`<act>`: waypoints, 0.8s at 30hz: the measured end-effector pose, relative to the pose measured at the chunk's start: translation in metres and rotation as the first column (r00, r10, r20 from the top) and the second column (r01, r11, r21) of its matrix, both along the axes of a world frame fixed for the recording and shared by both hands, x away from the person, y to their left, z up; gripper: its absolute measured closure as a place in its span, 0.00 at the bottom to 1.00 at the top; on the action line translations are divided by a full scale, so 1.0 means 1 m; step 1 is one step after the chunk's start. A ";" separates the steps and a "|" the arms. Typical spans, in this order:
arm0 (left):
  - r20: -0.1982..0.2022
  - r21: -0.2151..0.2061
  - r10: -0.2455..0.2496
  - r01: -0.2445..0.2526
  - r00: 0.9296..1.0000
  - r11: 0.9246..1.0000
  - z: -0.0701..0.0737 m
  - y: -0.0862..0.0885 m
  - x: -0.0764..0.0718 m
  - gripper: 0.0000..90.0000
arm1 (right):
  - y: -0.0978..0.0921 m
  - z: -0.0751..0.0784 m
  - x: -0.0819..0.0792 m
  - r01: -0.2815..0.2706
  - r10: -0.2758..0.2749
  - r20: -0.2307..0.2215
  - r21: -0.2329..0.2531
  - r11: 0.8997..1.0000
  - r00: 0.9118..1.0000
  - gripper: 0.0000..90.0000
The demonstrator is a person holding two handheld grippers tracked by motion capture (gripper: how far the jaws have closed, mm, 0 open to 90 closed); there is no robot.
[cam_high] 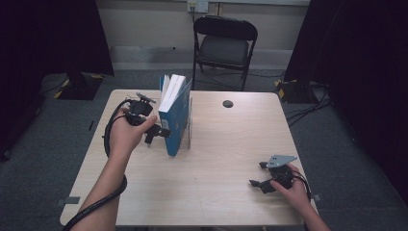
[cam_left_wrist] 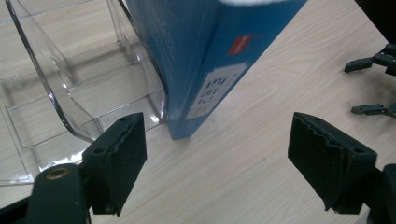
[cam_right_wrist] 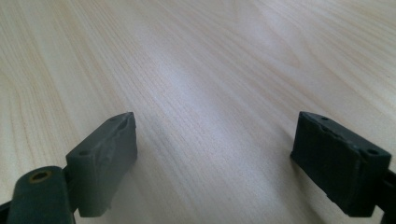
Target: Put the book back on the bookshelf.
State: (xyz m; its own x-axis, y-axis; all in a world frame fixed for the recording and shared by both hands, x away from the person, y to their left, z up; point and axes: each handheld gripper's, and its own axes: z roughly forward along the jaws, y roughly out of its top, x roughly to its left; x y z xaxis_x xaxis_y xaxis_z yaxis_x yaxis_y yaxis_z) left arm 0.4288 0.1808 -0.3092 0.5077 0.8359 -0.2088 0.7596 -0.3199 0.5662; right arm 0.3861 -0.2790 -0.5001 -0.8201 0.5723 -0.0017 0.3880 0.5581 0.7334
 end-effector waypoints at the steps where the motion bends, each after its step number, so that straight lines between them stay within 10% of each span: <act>1: -0.006 -0.004 -0.005 0.005 1.000 1.000 -0.002 0.002 0.000 0.21 | 0.000 0.000 0.000 0.000 0.000 0.000 0.000 1.000 1.000 0.14; 24: -0.022 -0.042 -0.003 0.002 1.000 0.999 -0.030 0.013 -0.009 0.22 | 0.000 0.000 -0.001 -0.002 0.002 -0.001 -0.002 1.000 1.000 0.15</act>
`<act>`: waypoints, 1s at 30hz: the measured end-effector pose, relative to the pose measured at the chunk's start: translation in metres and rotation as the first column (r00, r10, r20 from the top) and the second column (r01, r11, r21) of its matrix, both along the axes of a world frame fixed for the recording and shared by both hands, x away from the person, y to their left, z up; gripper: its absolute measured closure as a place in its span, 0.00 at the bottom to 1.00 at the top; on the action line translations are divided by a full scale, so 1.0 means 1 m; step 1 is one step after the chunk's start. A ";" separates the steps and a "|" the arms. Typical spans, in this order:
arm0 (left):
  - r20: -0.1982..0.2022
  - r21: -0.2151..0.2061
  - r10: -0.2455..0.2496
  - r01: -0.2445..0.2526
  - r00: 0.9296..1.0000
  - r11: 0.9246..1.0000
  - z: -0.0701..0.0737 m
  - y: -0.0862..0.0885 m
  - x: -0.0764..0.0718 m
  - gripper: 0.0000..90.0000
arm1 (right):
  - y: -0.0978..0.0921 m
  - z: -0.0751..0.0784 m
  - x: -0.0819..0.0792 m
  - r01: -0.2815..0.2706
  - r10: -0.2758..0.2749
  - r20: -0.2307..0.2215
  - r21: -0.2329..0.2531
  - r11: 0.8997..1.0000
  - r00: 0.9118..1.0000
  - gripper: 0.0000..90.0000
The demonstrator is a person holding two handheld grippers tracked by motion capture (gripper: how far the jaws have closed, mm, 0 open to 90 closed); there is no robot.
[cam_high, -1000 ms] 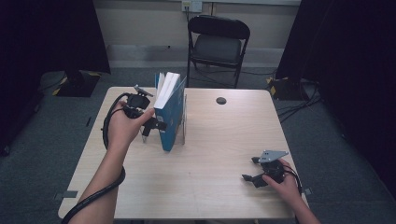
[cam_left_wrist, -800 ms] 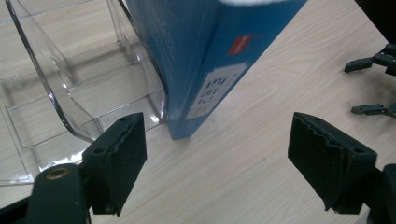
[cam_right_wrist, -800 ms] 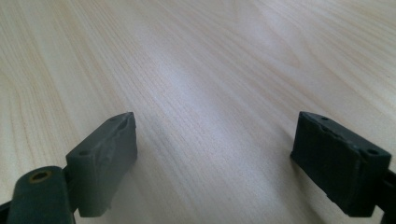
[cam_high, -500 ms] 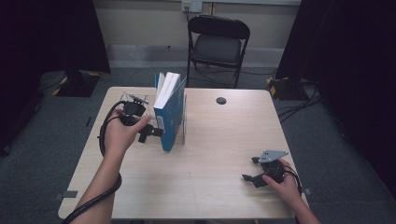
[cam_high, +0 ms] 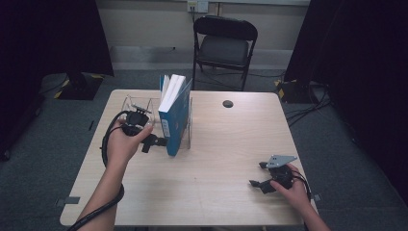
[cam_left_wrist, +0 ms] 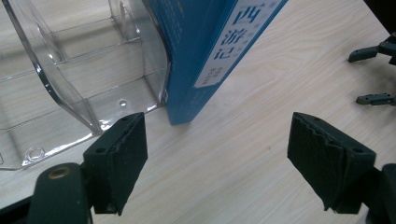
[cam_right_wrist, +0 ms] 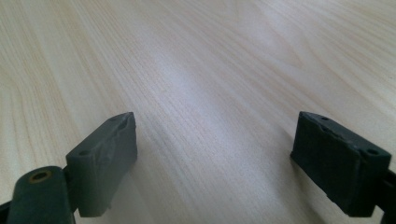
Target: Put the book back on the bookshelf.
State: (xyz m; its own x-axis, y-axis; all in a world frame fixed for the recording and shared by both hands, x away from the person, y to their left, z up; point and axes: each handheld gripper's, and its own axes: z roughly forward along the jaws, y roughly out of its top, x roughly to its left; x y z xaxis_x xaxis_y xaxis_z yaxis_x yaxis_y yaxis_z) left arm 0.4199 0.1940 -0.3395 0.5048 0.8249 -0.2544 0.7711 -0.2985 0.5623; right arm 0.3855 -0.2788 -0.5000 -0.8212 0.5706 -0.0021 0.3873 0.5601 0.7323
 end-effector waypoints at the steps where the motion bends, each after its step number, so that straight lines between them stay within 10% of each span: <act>1: -0.002 -0.002 0.002 -0.002 1.000 1.000 -0.002 0.000 0.000 0.22 | 0.000 0.000 0.000 0.000 0.000 0.000 0.000 1.000 1.000 0.14; 30: -0.030 -0.010 0.025 -0.025 0.999 1.000 -0.040 0.025 -0.016 0.23 | 0.000 0.000 0.000 -0.003 0.003 0.000 -0.002 1.000 1.000 0.14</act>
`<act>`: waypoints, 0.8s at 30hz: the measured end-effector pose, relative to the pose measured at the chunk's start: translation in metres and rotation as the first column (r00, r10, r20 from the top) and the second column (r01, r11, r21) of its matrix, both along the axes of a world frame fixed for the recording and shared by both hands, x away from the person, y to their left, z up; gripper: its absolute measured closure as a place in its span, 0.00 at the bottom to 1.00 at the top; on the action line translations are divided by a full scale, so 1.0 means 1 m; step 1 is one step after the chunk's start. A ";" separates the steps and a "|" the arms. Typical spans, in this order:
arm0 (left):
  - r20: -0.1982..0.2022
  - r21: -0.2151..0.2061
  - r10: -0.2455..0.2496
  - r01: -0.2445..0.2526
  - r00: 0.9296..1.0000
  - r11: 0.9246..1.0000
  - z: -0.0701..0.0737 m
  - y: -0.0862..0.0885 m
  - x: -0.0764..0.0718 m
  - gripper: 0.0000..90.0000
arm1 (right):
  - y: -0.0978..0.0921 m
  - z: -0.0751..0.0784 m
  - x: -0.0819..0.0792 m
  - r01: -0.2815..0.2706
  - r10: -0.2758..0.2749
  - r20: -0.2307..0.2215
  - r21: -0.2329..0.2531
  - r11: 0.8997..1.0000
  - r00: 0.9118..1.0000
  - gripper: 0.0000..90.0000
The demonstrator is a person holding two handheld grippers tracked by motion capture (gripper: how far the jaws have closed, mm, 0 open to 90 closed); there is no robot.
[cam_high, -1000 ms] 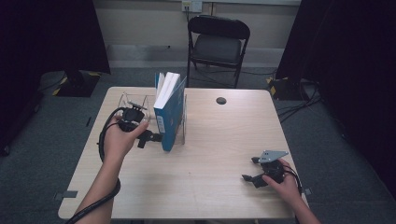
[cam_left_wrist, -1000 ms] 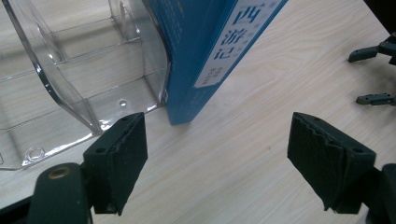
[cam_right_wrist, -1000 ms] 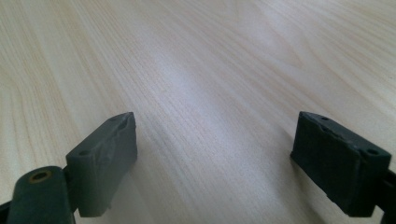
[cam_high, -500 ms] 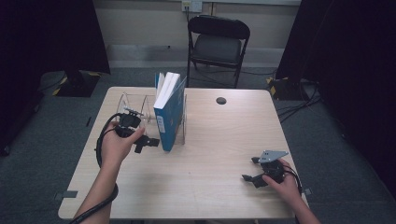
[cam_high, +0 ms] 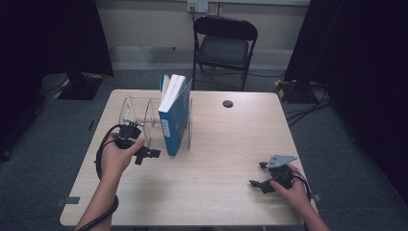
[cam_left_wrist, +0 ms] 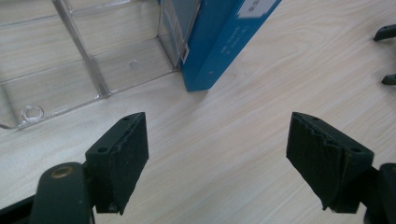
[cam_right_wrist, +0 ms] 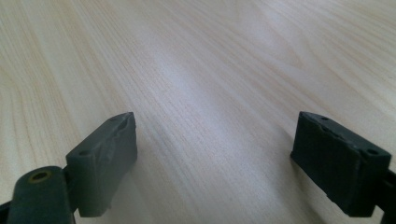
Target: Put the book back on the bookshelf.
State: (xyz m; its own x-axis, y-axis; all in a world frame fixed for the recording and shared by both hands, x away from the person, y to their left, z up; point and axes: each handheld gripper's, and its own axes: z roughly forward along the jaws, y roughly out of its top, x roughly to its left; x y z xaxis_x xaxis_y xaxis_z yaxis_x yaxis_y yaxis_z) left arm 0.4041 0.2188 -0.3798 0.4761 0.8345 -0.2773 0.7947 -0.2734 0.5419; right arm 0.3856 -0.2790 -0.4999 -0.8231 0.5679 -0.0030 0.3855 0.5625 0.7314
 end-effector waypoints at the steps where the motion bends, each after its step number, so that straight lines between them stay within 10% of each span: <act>1: -0.003 -0.002 0.002 -0.002 1.000 1.000 -0.001 0.001 0.000 0.23 | 0.000 0.000 0.000 0.000 0.000 0.000 0.000 1.000 1.000 0.15; 24: -0.042 -0.036 0.004 -0.005 0.999 0.999 -0.045 0.007 -0.011 0.23 | 0.000 0.000 0.000 0.000 0.000 0.001 0.000 1.000 1.000 0.15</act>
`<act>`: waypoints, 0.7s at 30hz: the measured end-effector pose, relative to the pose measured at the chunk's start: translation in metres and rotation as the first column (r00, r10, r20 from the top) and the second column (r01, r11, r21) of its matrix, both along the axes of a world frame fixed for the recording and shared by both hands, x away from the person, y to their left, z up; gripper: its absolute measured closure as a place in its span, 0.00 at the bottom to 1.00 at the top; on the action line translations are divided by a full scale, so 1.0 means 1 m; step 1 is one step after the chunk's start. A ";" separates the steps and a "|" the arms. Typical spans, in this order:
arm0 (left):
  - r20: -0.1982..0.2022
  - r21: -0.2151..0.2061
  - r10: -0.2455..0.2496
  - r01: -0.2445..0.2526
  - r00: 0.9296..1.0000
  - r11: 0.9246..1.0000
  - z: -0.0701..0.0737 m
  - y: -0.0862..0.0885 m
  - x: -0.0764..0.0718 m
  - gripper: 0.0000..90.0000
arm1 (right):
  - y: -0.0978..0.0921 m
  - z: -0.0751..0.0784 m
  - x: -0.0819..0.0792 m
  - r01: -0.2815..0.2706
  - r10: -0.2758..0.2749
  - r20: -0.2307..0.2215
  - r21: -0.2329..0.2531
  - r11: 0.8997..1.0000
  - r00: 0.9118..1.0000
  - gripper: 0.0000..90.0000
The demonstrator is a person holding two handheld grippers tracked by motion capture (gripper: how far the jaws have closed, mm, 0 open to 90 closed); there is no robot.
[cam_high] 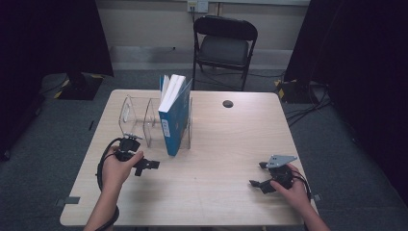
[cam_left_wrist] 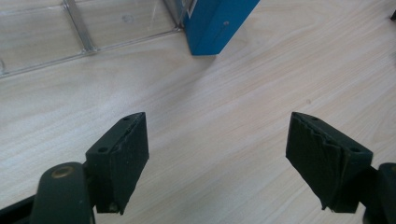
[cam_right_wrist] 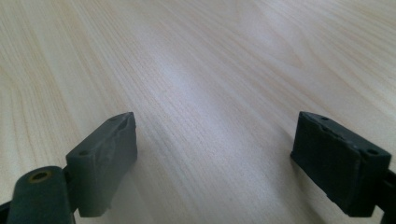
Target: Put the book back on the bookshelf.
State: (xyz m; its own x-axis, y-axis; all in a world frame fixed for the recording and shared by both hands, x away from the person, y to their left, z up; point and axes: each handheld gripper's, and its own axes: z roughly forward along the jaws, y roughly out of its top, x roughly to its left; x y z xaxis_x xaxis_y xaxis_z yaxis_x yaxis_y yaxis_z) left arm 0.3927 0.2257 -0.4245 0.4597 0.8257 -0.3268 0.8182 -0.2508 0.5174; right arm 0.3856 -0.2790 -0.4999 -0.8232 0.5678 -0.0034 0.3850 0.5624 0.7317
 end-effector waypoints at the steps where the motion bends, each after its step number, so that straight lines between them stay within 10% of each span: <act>1: -0.005 0.003 -0.007 0.007 1.000 1.000 -0.002 0.000 0.000 0.24 | 0.000 0.000 0.000 0.000 0.000 0.000 0.000 1.000 1.000 0.15; 21: -0.031 0.020 -0.006 0.007 0.999 1.000 -0.035 0.001 -0.008 0.25 | 0.000 0.000 0.000 0.000 0.000 0.001 0.000 1.000 1.000 0.15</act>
